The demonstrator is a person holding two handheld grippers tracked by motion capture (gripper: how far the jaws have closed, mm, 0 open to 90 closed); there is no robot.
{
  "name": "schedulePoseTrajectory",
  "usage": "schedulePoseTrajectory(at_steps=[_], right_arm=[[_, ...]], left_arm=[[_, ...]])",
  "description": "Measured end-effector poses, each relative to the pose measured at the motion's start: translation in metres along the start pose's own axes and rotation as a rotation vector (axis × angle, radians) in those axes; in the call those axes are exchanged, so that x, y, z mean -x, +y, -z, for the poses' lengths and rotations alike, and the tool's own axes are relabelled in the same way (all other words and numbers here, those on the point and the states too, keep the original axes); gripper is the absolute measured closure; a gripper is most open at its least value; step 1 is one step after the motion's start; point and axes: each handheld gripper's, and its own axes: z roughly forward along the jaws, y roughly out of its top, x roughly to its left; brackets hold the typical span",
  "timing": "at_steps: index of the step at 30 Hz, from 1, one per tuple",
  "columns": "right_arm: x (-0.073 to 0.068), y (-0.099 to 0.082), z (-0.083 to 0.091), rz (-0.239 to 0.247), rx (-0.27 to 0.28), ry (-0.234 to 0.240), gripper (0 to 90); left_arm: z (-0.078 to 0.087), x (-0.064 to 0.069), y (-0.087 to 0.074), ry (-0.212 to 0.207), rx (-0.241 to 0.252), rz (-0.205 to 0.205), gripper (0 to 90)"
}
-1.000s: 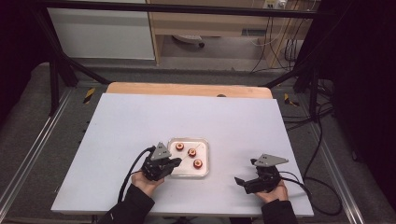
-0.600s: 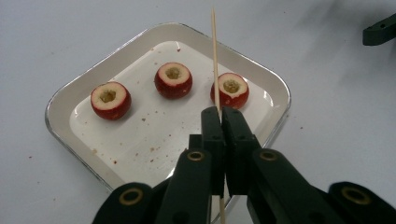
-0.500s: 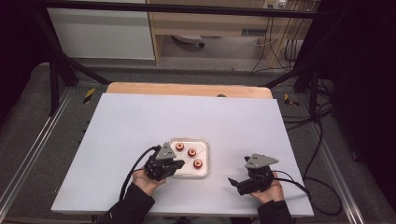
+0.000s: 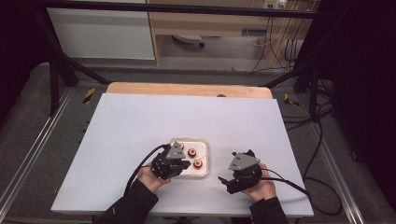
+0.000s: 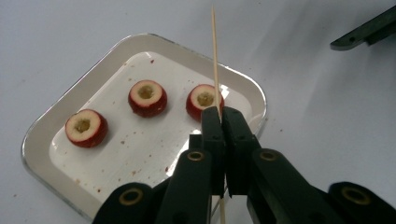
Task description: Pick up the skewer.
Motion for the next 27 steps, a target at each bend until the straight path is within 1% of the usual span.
schedulePoseTrajectory(at_steps=[2, 3, 4, 5, 7, 8, 9, 11, 12, 13, 14, 15, 16, 17, 18, 19, 20, 21, 22, 23, 24, 26, 27], right_arm=[[-0.002, 0.005, -0.001, 0.043, -0.011, -0.006, 9.3], [-0.003, 0.007, -0.002, 0.059, -0.017, -0.009, 9.6], [-0.004, 0.009, -0.002, 0.076, -0.027, -0.012, 10.3], [-0.006, 0.011, -0.003, 0.095, -0.037, -0.014, 11.5], [-0.009, 0.013, -0.004, 0.144, -0.043, -0.02, 14.9], [-0.009, 0.013, -0.004, 0.144, -0.043, -0.02, 14.9], [-0.012, 0.015, -0.005, 0.19, -0.057, -0.029, 17.8], [-0.015, 0.017, -0.007, 0.234, -0.065, -0.033, 21.8], [-0.016, 0.017, -0.007, 0.253, -0.066, -0.033, 23.8], [-0.016, 0.017, -0.007, 0.253, -0.066, -0.033, 23.8], [-0.018, 0.017, -0.007, 0.276, -0.059, -0.026, 28.3], [-0.018, 0.017, -0.007, 0.291, -0.056, -0.025, 29.9], [-0.019, 0.016, -0.007, 0.299, -0.055, -0.024, 31.7], [-0.019, 0.016, -0.007, 0.299, -0.055, -0.024, 31.7], [-0.019, 0.016, -0.007, 0.316, -0.061, -0.022, 33.4], [-0.021, 0.015, -0.007, 0.343, -0.067, -0.024, 36.9], [-0.021, 0.014, -0.008, 0.366, -0.068, -0.027, 39.0], [-0.021, 0.014, -0.008, 0.366, -0.068, -0.027, 39.0], [-0.023, 0.014, -0.008, 0.403, -0.072, -0.028, 41.6], [-0.023, 0.014, -0.008, 0.403, -0.072, -0.028, 41.6], [-0.024, 0.013, -0.009, 0.437, -0.075, -0.028, 44.6], [-0.025, 0.012, -0.009, 0.469, -0.069, -0.033, 48.9], [-0.026, 0.012, -0.01, 0.49, -0.068, -0.047, 50.4]], left_arm=[[-0.001, 0.001, 0.002, -0.004, -0.007, -0.008, 88.2], [-0.004, 0.003, 0.005, -0.007, -0.021, -0.026, 88.2], [-0.004, 0.003, 0.005, -0.007, -0.021, -0.026, 88.2], [-0.007, 0.005, 0.008, -0.016, -0.035, -0.035, 88.2], [-0.009, 0.007, 0.011, -0.029, -0.04, -0.041, 88.2], [-0.009, 0.007, 0.011, -0.029, -0.04, -0.041, 88.2], [-0.011, 0.009, 0.013, -0.038, -0.049, -0.052, 88.2], [-0.013, 0.011, 0.015, -0.048, -0.062, -0.065, 88.2], [-0.013, 0.011, 0.015, -0.048, -0.062, -0.065, 88.2], [-0.014, 0.012, 0.016, -0.053, -0.068, -0.067, 88.2], [-0.015, 0.012, 0.017, -0.054, -0.073, -0.073, 88.2], [-0.016, 0.013, 0.018, -0.06, -0.078, -0.073, 88.2], [-0.018, 0.014, 0.02, -0.072, -0.081, -0.073, 88.2], [-0.018, 0.014, 0.02, -0.072, -0.081, -0.073, 88.2], [-0.019, 0.014, 0.021, -0.081, -0.086, -0.07, 88.2], [-0.02, 0.016, 0.023, -0.089, -0.091, -0.074, 88.2], [-0.02, 0.016, 0.023, -0.089, -0.091, -0.074, 88.2], [-0.021, 0.017, 0.024, -0.091, -0.09, -0.073, 88.2], [-0.022, 0.018, 0.026, -0.094, -0.092, -0.073, 88.3], [-0.023, 0.019, 0.027, -0.096, -0.093, -0.077, 88.3], [-0.024, 0.021, 0.03, -0.101, -0.105, -0.09, 88.4], [-0.025, 0.022, 0.032, -0.101, -0.108, -0.092, 88.4], [-0.026, 0.023, 0.033, -0.102, -0.112, -0.099, 88.3]])
